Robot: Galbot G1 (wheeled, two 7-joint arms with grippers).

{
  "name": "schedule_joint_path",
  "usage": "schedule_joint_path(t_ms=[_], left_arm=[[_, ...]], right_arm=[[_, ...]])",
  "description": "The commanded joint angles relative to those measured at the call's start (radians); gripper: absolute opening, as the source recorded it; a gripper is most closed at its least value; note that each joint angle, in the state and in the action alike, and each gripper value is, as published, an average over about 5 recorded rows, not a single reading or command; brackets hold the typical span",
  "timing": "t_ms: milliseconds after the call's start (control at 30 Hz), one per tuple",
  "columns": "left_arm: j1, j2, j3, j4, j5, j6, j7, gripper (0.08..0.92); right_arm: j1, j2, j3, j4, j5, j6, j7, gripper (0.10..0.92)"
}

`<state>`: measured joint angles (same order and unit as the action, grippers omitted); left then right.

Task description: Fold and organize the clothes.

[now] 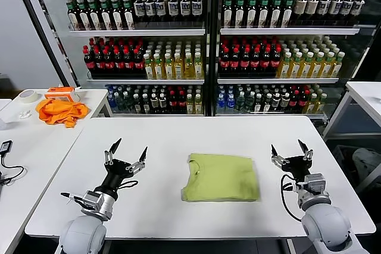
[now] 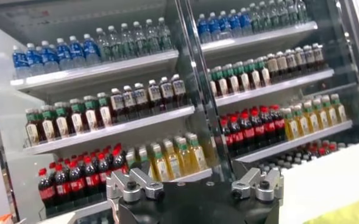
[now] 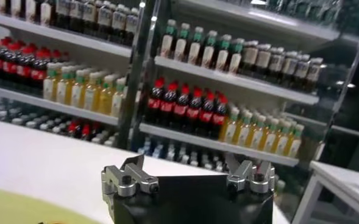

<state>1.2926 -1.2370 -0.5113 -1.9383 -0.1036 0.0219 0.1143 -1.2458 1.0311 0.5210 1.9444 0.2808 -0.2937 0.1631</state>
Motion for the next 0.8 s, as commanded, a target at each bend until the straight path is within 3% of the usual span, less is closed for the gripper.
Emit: schedule_joint_path(t_ms=[33,300,500,800], left_arm=[[-0.024,-0.017,0.004,0.031,-0.017,-0.033,0.011,0.823],[-0.047,-0.016,0.021,0.055,-0.006,-0.024,0.021,0.823],[-0.078,-0.026,0.024,0.082,-0.002,0.014,-0.025,0.823],[-0.117,-0.024,0.036,0.139,0.009,-0.022,-0.017,0.823]], right_arm=[[0.049,-0.001,0.035,-0.120,-0.036,0.095,-0.025,0.823],[0.045,0.001,0.063,-0.134,-0.051,0.098,-0.091,0.823],[0.043,0.004,0.066,-0.128,-0.063,0.108,-0.085,0.823],[0.070,0.031,0.024,-0.162,-0.091,0.158,-0.052,0.823]])
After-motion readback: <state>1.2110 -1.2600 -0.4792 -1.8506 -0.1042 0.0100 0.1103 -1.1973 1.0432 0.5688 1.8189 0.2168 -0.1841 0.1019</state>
